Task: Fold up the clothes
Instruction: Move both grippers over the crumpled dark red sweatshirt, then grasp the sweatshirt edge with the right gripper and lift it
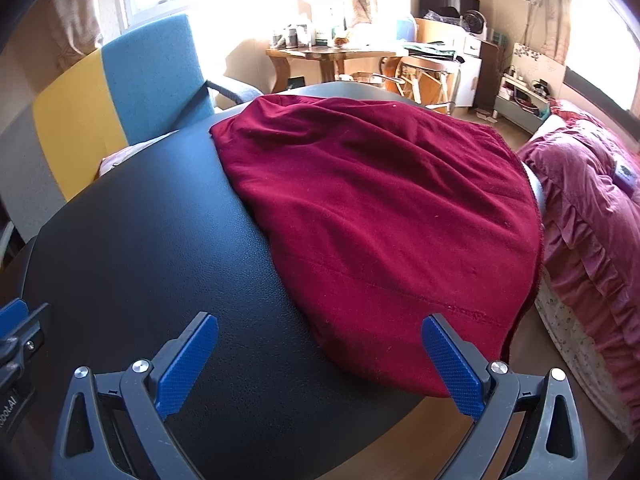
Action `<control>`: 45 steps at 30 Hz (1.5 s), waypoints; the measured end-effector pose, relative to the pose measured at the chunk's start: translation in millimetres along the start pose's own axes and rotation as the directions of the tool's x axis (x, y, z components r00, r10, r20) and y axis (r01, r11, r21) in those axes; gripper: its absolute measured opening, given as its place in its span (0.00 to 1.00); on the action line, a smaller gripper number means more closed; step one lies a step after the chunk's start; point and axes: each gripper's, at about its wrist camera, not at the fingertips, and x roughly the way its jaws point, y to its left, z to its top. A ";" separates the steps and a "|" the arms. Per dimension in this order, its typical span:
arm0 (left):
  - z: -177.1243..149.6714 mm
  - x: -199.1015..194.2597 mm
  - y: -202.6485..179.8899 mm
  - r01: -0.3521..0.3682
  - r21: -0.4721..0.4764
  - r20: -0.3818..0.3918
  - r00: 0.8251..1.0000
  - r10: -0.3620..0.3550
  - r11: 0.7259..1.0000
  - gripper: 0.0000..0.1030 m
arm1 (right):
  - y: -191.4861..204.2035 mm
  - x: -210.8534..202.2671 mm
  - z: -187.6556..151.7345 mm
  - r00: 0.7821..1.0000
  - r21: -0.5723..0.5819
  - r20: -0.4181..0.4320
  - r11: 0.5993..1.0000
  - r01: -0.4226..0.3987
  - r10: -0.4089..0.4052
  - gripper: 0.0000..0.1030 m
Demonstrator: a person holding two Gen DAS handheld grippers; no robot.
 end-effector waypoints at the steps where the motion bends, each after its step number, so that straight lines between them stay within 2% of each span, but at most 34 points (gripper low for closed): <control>1: -5.9 5.1 5.1 0.004 -0.001 -0.015 1.000 -0.004 1.000 0.46 | -0.2 2.9 1.6 1.000 -0.020 0.001 1.000 -0.013 0.013 1.00; 4: -24.0 20.1 23.2 -0.019 -0.013 -0.057 0.998 0.019 1.000 0.46 | -8.5 11.0 20.2 0.999 -0.073 0.038 0.997 -0.031 0.034 1.00; 8: -47.2 37.1 56.1 -0.046 -0.075 -0.115 0.993 0.037 0.996 0.46 | -29.9 39.8 58.0 0.998 -0.078 0.060 0.996 0.040 -0.035 1.00; 11: -59.9 39.7 81.0 -0.028 -0.135 -0.118 0.993 0.012 0.990 0.48 | -50.5 76.6 75.1 0.996 -0.032 -0.019 0.996 0.088 -0.089 1.00; 13: -65.3 39.8 94.7 -0.011 -0.170 -0.117 0.993 -0.010 0.985 0.53 | -60.0 99.4 74.6 0.994 0.049 -0.104 0.998 0.028 -0.023 1.00; 15: -71.9 38.6 105.0 0.013 -0.190 -0.107 0.994 -0.034 0.982 0.58 | -53.3 96.4 68.9 0.998 0.070 -0.066 0.997 0.018 -0.014 1.00; 16: -75.5 37.7 109.3 0.026 -0.197 -0.100 0.994 -0.047 0.980 0.58 | -46.3 94.5 65.7 0.998 0.066 -0.062 0.998 -0.012 0.016 1.00; 21: -86.1 31.0 120.4 0.072 -0.202 -0.112 0.989 -0.096 0.977 0.59 | 6.8 80.1 43.2 0.992 -0.028 -0.038 0.992 -0.120 0.119 1.00; 23: -90.1 26.9 133.5 0.125 -0.256 -0.119 0.980 -0.160 0.959 0.59 | 33.5 75.0 34.4 0.985 -0.091 -0.045 0.981 -0.172 0.168 1.00; 25: -94.6 23.1 154.2 0.189 -0.345 -0.111 0.964 -0.240 0.919 0.59 | 63.9 68.7 25.3 0.973 -0.159 -0.061 0.961 -0.228 0.221 1.00; 26: -97.5 20.6 164.2 0.199 -0.384 -0.107 0.960 -0.257 0.902 0.59 | 77.9 65.1 20.2 0.965 -0.191 -0.070 0.947 -0.260 0.251 1.00; 28: -105.6 13.7 180.3 0.138 -0.429 -0.115 0.972 -0.206 0.893 0.59 | 108.5 58.5 8.9 0.943 -0.258 -0.092 0.907 -0.333 0.320 1.00; 30: -117.5 6.7 195.3 0.013 -0.433 -0.150 0.985 -0.086 0.901 0.58 | 134.4 51.6 -4.4 0.917 -0.311 -0.115 0.863 -0.399 0.383 1.00; 34: -148.2 -7.4 230.0 -0.062 -0.509 -0.161 0.987 -0.024 0.859 0.58 | 182.3 34.6 -32.9 0.846 -0.402 -0.191 0.746 -0.530 0.498 1.00; 36: -162.2 -16.0 242.6 -0.103 -0.535 -0.165 0.986 0.016 0.839 0.58 | 201.0 26.0 -43.5 0.786 -0.398 -0.244 0.680 -0.615 0.568 1.00; 37: -167.4 -18.7 245.9 -0.113 -0.541 -0.166 0.986 0.026 0.833 0.58 | 206.5 22.8 -50.2 0.763 -0.389 -0.261 0.659 -0.643 0.591 1.00; 39: -175.7 -22.6 252.8 -0.134 -0.553 -0.172 0.984 0.045 0.823 0.58 | 216.1 17.9 -52.4 0.702 -0.348 -0.310 0.611 -0.711 0.641 1.00; 41: -182.4 -23.9 256.1 -0.156 -0.557 -0.186 0.981 0.061 0.815 0.58 | 217.2 13.0 -50.9 0.633 -0.263 -0.351 0.576 -0.774 0.690 1.00; 42: -186.3 -24.0 256.7 -0.161 -0.560 -0.187 0.980 0.065 0.813 0.58 | 216.6 5.8 -57.6 0.609 -0.230 -0.351 0.565 -0.793 0.711 1.00; 43: -187.7 -24.0 257.4 -0.164 -0.560 -0.185 0.980 0.070 0.812 0.58 | 213.3 4.4 -54.8 0.591 -0.199 -0.337 0.559 -0.805 0.733 1.00; 45: -183.0 -23.6 250.6 -0.168 -0.555 -0.185 0.980 0.076 0.815 0.58 | 188.8 7.4 -37.2 0.608 -0.145 -0.253 0.591 -0.793 0.753 1.00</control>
